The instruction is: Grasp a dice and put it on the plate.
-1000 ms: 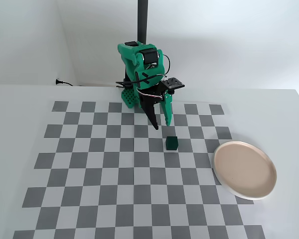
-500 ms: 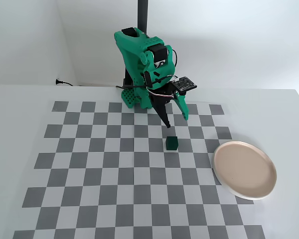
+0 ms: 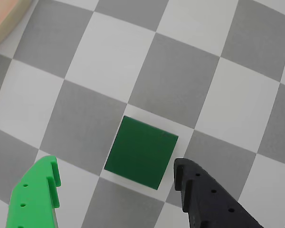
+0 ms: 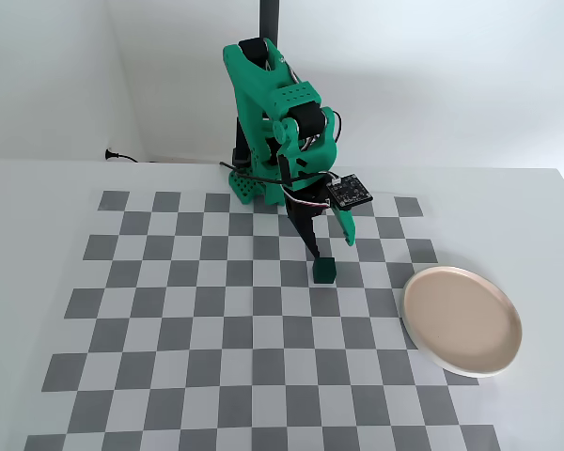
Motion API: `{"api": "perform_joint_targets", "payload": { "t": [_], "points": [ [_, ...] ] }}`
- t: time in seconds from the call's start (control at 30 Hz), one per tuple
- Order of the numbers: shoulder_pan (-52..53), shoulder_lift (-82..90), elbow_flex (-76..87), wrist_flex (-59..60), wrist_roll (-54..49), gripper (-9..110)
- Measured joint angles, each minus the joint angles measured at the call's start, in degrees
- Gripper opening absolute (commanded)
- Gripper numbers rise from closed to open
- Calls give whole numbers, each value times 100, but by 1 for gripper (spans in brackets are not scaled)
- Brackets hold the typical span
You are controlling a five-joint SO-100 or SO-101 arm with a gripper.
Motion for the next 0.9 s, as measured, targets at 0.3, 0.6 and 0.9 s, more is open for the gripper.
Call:
{"api": "perform_joint_targets", "payload": {
  "t": [0.3,0.6,0.9],
  "points": [
    [211,-580,0,-492,-176,21],
    [211,-1424,0,-1028,-176,22],
    [211,-2276,0,-1424,-193,23]
  ]
}}
